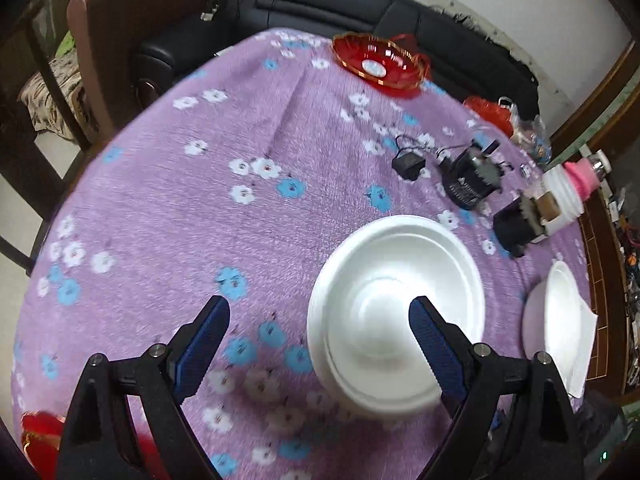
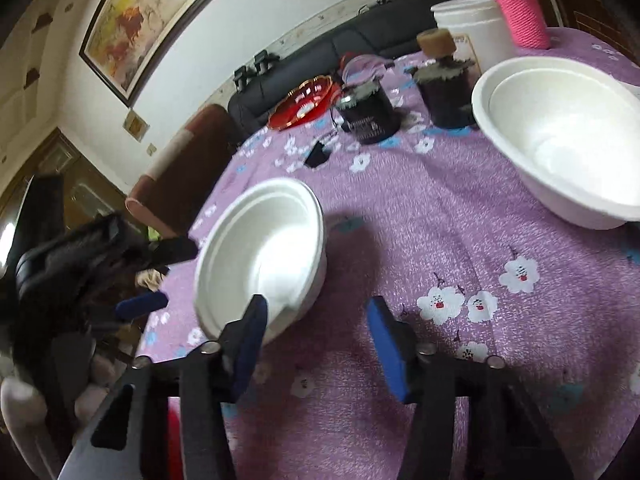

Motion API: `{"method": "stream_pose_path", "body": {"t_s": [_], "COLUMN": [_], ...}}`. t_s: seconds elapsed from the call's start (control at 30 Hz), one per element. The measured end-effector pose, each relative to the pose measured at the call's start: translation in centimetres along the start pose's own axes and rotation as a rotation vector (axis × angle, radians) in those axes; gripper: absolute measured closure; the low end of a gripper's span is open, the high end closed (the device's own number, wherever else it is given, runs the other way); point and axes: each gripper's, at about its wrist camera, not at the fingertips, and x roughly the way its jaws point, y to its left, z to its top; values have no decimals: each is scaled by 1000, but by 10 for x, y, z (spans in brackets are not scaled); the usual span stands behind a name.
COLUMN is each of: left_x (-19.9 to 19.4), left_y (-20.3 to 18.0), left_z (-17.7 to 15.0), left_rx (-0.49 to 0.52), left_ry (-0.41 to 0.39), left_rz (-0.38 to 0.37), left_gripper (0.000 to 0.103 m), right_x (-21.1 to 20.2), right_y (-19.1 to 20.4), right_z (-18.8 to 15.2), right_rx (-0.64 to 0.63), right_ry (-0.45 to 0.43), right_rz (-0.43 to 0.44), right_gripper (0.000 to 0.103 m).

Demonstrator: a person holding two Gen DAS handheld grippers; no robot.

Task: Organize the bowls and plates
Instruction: 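Close both grippers on the white bowl rim and lift it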

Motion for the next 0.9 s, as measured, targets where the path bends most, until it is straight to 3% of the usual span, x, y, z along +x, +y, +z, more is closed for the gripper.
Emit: {"method": "stream_pose_path", "body": {"t_s": [0.13,0.17,0.23,0.3,0.33,0.4,0.43,0.57,0.9], "left_x": [17,20,27,32,32,26,22,0,-75], "left_y": [-14,-17,-23,-27,-29,-33,-34,-32,-3], "left_z": [2,1,-1,-4,-8,-15,-17,-28,-63], "left_rx": [51,61,79,99,108,123,130,135,95], "left_ry": [25,45,91,141,148,135,125,79,-53], "left_rz": [32,35,22,19,25,21,24,27,26], "left_gripper": [14,19,41,80,87,91,91,91,90], "right_x": [6,8,10,12,13,13,12,4,-35], "right_y": [-7,-8,-12,-13,-14,-13,-12,-4,51], "right_z": [0,0,1,2,3,3,3,3,-11], "right_rx": [18,22,34,43,47,44,39,25,-160], "right_ry": [5,10,20,36,39,48,54,39,-41], "right_rz": [28,37,52,64,67,80,90,84,111], "right_gripper": [50,50,50,50,50,59,68,79,82]}}
